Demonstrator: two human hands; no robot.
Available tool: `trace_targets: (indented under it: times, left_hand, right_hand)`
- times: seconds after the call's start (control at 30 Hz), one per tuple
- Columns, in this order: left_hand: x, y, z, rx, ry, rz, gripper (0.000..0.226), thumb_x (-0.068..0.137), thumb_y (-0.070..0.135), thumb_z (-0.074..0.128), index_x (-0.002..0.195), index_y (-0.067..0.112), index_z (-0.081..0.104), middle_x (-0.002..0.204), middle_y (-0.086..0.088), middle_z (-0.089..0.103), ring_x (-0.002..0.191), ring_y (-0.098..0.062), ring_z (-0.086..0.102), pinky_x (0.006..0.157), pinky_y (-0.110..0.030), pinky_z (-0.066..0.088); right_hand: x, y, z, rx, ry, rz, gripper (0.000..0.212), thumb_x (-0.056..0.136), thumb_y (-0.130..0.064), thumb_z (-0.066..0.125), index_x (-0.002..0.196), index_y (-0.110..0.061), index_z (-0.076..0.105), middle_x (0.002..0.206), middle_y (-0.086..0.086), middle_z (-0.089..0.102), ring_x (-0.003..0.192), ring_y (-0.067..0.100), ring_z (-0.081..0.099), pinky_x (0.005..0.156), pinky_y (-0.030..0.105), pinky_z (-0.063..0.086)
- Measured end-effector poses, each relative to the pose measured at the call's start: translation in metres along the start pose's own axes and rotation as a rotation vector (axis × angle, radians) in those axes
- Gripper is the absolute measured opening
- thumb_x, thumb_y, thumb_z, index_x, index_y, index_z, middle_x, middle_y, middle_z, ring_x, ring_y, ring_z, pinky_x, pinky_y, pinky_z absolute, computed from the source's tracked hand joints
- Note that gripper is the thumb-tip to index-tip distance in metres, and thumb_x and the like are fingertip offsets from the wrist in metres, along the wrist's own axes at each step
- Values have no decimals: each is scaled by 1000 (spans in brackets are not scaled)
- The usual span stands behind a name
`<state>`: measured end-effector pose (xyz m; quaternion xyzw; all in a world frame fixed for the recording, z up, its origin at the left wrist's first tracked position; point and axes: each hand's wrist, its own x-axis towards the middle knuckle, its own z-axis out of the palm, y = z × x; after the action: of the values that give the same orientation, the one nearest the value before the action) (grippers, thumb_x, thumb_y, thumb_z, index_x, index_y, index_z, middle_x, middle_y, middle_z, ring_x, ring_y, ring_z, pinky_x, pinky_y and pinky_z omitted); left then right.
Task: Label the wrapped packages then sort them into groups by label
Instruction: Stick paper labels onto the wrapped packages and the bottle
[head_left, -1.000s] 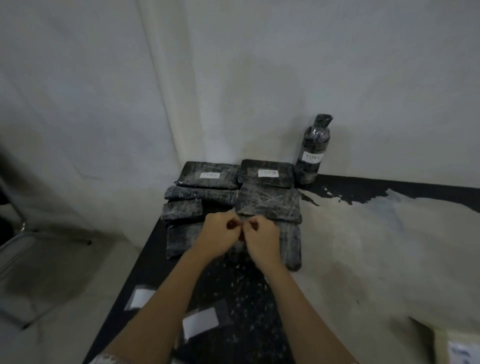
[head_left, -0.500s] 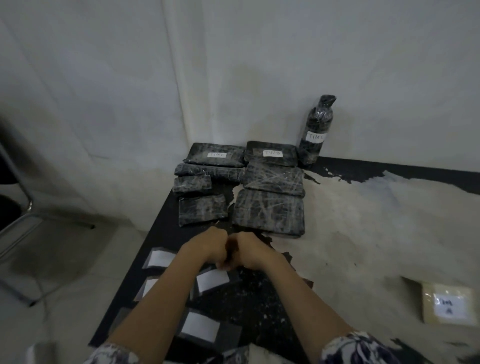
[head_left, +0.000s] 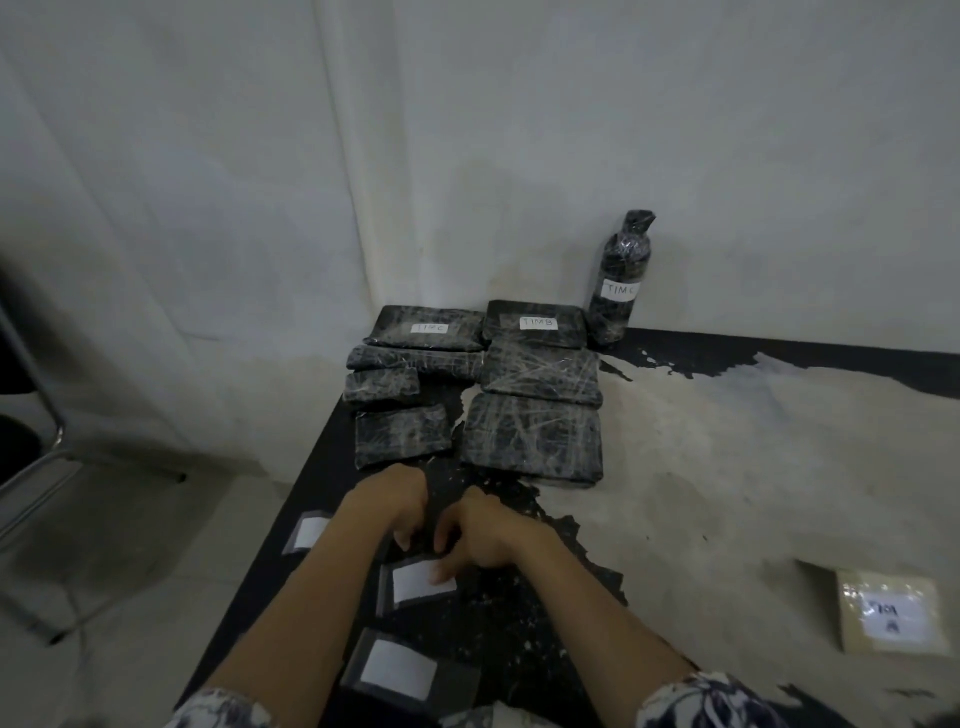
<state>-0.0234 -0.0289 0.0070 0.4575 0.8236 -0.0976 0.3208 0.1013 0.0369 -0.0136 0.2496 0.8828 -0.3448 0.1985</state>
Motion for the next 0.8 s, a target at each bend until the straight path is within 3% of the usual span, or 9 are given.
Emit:
trace_targets:
  times: [0.1, 0.17, 0.27, 0.37, 0.47, 0.53, 0.63, 0.73, 0.8]
  left_hand:
    - [3, 3, -2, 5, -32, 16, 41, 73, 6, 75, 113, 6, 65, 113, -11, 66, 105, -25, 62, 92, -37, 52]
    - [5, 3, -3, -13, -47, 28, 41, 73, 7, 75, 113, 6, 66, 113, -11, 68, 105, -24, 62, 93, -36, 52]
    - [8, 1, -3, -27, -43, 39, 32, 73, 6, 74, 105, 8, 69, 108, -10, 70, 101, -23, 63, 87, -33, 52]
    - [8, -1, -3, -30, -59, 67, 31, 72, 6, 74, 102, 10, 71, 108, -8, 70, 101, -22, 63, 86, -32, 51]
    - [7, -5, -5, -80, -101, 86, 32, 72, 7, 74, 104, 11, 69, 110, -7, 69, 103, -21, 62, 88, -33, 51]
    - [6, -6, -6, -169, -110, 99, 29, 76, 5, 70, 103, 12, 70, 110, -8, 69, 100, -20, 63, 86, -31, 52]
    - [1, -5, -12, -292, -62, 140, 22, 82, 6, 59, 99, 13, 72, 95, -6, 71, 75, -12, 60, 67, -20, 50]
    - [-4, -3, -20, -458, 28, 119, 30, 94, 29, 52, 76, 13, 70, 58, 1, 59, 45, -8, 47, 42, -17, 38]
    - [-5, -1, -26, -653, 39, 30, 46, 95, 44, 44, 74, 10, 67, 58, -3, 60, 40, -10, 48, 40, -17, 33]
  right_hand:
    - [-1, 2, -6, 74, -6, -12, 17, 79, -20, 74, 93, -11, 70, 114, 13, 59, 110, 30, 53, 85, 32, 49]
    - [-4, 2, -14, 180, -26, -4, 19, 79, -23, 74, 94, -12, 68, 102, 8, 64, 97, 21, 58, 71, 25, 46]
    - [-5, -5, -12, 110, -50, -8, 44, 71, -40, 78, 105, -17, 64, 115, 3, 57, 107, 20, 50, 87, 33, 48]
    - [-2, -13, 3, -108, -63, -15, 42, 72, -36, 77, 107, -16, 65, 129, 11, 40, 120, 29, 33, 103, 46, 41]
    - [-2, -10, 0, -76, -51, -19, 30, 80, -21, 71, 106, -7, 67, 124, 14, 53, 118, 29, 42, 100, 41, 42]
    - [-4, -4, -13, 91, -37, 13, 22, 80, -13, 69, 99, -3, 70, 105, 13, 66, 98, 25, 58, 82, 34, 48]
    - [-11, 4, -35, 194, 44, 9, 5, 76, -10, 68, 80, -6, 68, 76, 4, 61, 65, 13, 54, 53, 23, 43]
    - [-16, 10, -54, 283, 188, -37, 22, 77, -8, 67, 60, -20, 61, 63, -6, 57, 58, 6, 50, 50, 19, 40]
    - [-18, 13, -62, 365, 338, -78, 26, 78, -8, 67, 58, -24, 58, 64, -6, 58, 59, 5, 52, 53, 17, 41]
